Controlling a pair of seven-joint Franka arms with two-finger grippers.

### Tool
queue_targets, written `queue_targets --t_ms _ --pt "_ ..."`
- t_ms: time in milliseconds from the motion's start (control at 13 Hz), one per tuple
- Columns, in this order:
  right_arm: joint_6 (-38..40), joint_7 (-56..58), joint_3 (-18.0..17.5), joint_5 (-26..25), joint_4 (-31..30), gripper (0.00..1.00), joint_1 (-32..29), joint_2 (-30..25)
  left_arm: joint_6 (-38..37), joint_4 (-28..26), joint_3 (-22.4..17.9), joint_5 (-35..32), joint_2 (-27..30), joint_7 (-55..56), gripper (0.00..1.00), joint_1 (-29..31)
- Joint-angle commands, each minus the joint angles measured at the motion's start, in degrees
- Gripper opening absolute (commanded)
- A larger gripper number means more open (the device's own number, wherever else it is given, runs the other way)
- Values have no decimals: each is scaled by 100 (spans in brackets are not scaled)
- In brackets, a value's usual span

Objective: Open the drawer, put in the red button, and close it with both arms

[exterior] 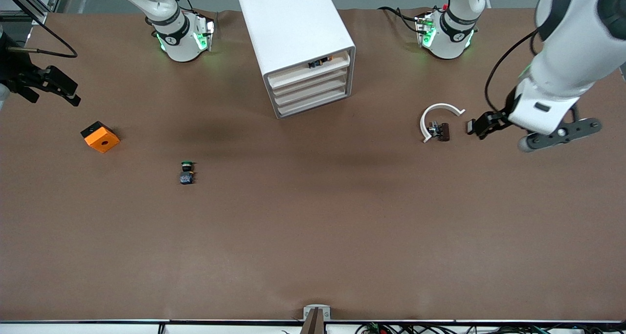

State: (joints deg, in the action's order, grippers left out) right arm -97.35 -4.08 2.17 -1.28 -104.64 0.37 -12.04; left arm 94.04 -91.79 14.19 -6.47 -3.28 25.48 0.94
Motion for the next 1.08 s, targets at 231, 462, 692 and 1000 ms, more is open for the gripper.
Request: queue_targets --t_ms 231,462,692,1000 --pt "216 -102 3 -56 172 100 51 35 -139 -805 -575 392 1109 -1220 100 -76" --pt "418 -111 3 -56 330 100 51 35 -430 -1104 -646 401 1601 -1291 100 -217" --pt "568 -111 3 -48 365 100 51 35 -456 -1105 -681 629 1699 -1868 100 -69" --pt "594 -111 -6 -48 392 100 60 35 -579 -1026 -681 630 1708 -2074 100 125"
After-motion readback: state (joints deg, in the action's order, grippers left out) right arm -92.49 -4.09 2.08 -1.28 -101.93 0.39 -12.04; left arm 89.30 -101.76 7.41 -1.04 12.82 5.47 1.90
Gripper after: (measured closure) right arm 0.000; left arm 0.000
